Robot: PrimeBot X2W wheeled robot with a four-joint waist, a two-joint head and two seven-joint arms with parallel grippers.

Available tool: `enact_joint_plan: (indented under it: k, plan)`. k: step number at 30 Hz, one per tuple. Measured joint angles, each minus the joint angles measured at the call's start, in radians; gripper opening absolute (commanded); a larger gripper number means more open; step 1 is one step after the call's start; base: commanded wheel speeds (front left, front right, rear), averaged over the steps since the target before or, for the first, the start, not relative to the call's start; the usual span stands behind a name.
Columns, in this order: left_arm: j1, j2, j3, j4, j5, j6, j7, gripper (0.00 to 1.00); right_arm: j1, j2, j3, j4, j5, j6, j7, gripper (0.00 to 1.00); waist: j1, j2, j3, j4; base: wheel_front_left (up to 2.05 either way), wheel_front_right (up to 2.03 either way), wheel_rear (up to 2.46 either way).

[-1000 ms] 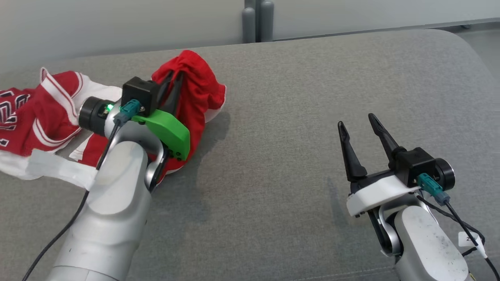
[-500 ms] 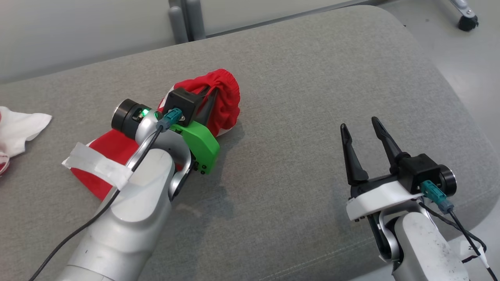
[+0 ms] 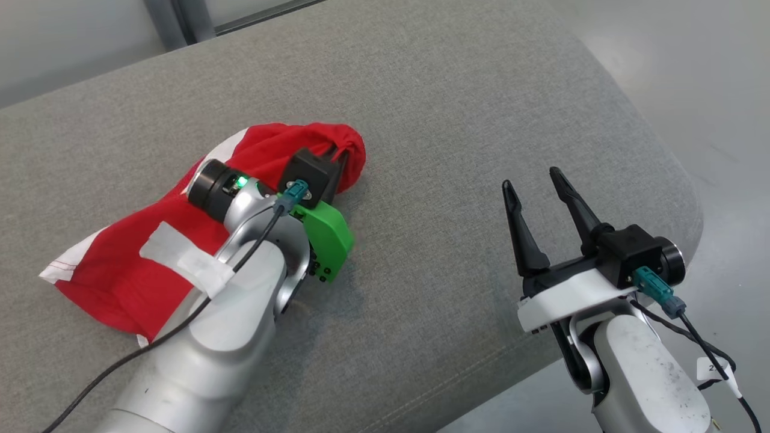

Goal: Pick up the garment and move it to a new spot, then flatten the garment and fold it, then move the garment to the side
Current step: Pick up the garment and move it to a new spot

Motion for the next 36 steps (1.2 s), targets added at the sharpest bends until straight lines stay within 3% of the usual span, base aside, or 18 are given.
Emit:
enact_joint_plan:
  k: [8, 10, 11, 23, 36]
  plan:
    - [0.068, 0.005, -0.095, 0.028, -0.010, 0.000, 0.005, 0.00, 0.000, 0.002, 0.000, 0.020, 0.000, 0.001, 0.000, 1.00, 0.0000, 0.0000, 0.018, -0.001, 0.00, 0.00, 0.00]
    - [0.084, 0.006, -0.127, 0.041, -0.010, 0.000, 0.007, 0.57, -0.001, 0.003, 0.001, 0.028, 0.000, 0.008, 0.000, 1.00, 0.0000, 0.0000, 0.013, 0.010, 0.00, 0.00, 0.00]
    - [0.089, 0.006, -0.135, 0.042, -0.010, 0.000, 0.006, 1.00, -0.001, 0.003, 0.002, 0.032, 0.000, 0.009, 0.000, 1.00, 0.0000, 0.0000, 0.010, 0.014, 0.00, 0.00, 0.00]
    - [0.121, 0.010, -0.214, -0.030, -0.074, 0.010, -0.048, 1.00, 0.000, 0.002, -0.018, 0.063, 0.000, 0.016, 0.000, 1.00, 0.0000, 0.0000, -0.038, 0.069, 0.00, 0.00, 0.00]
    - [0.149, 0.010, -0.110, -0.021, -0.139, 0.093, -0.099, 1.00, 0.009, -0.002, -0.059, 0.087, 0.000, 0.015, 0.000, 1.00, 0.0000, 0.0000, -0.097, 0.172, 0.00, 0.00, 0.00]
